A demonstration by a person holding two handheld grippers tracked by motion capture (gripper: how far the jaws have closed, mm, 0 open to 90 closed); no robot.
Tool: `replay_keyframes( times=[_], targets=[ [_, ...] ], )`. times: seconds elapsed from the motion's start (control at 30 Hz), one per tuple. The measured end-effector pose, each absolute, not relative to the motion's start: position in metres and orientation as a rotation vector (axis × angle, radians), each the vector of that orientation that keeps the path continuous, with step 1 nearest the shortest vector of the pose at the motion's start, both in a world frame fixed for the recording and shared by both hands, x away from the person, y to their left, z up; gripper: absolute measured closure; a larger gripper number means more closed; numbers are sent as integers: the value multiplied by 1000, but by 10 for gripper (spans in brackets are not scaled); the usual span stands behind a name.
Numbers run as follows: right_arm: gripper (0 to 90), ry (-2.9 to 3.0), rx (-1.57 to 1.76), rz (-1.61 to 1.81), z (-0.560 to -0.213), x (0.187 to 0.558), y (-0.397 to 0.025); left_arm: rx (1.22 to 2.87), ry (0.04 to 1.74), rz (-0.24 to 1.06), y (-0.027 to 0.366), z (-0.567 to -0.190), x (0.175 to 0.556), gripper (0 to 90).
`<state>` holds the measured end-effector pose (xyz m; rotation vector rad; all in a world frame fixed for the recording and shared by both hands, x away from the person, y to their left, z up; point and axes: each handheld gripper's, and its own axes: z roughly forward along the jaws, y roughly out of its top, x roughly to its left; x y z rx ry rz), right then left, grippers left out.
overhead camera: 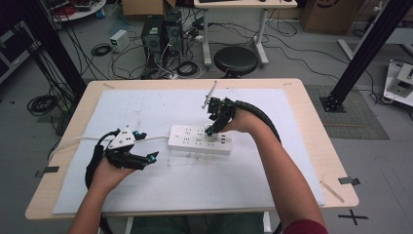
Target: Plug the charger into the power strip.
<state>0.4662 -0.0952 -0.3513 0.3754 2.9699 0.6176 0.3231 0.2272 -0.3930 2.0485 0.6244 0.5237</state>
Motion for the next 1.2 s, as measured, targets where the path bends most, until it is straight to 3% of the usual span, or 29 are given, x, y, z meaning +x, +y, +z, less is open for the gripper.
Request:
replay_keyframes(
  times=[0.27, 0.5, 0.83, 1.2],
  targets=[
    [225, 2815, 518, 962, -343, 431, -135, 2022, 602, 533, 228, -386, 324, 201],
    [190, 2671, 634, 1153, -344, 403, -170, 2011, 565, 531, 229, -379, 324, 197],
    [190, 2488, 710, 1310, -353, 372, -206, 2002, 542, 512, 228, -378, 325, 190],
    [190, 2477, 728, 1339, -360, 366, -212, 1989, 558, 516, 232, -376, 323, 182]
  ],
)
